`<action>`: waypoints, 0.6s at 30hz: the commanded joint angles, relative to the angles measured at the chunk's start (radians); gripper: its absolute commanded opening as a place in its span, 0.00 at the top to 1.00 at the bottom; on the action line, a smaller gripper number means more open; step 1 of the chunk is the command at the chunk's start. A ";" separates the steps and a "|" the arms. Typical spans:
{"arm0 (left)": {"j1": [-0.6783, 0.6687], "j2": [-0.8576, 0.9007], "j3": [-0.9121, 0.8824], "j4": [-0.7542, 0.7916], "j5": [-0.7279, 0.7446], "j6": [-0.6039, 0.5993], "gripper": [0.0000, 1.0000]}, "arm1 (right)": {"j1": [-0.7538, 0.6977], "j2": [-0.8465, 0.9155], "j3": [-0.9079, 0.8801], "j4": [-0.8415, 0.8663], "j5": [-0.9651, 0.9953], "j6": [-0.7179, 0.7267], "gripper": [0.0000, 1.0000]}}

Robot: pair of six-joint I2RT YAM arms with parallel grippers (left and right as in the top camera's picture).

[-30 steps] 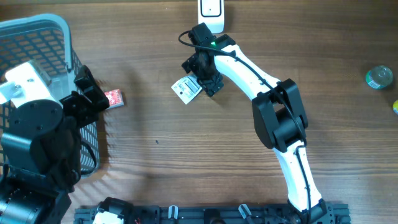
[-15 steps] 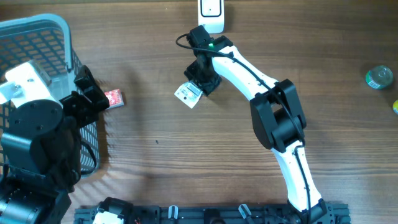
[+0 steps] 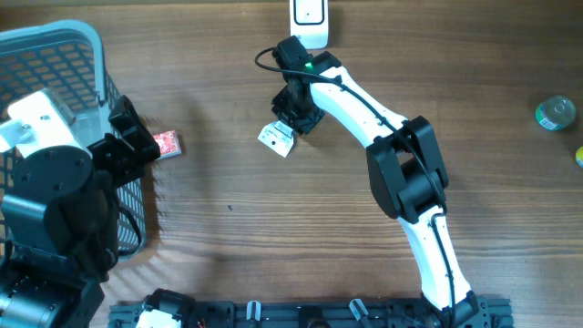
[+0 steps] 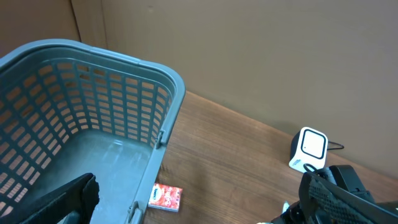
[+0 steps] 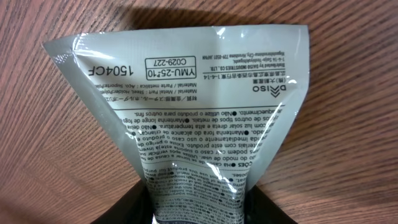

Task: Scan the item barcode
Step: 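Lower the right gripper onto the package and grasp it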

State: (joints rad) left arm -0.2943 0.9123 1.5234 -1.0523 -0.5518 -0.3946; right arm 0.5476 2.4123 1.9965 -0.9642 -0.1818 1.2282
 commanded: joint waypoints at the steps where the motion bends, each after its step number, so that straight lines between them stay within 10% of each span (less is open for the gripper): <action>1: 0.005 -0.001 0.011 0.000 0.008 -0.009 0.00 | 0.005 0.053 -0.014 -0.020 0.055 -0.045 0.78; 18: 0.005 -0.001 0.011 0.001 0.008 -0.009 0.00 | 0.005 0.052 -0.014 -0.019 0.026 -0.105 0.95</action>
State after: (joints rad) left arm -0.2943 0.9123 1.5234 -1.0519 -0.5518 -0.3946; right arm 0.5476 2.4123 1.9965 -0.9646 -0.1795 1.1706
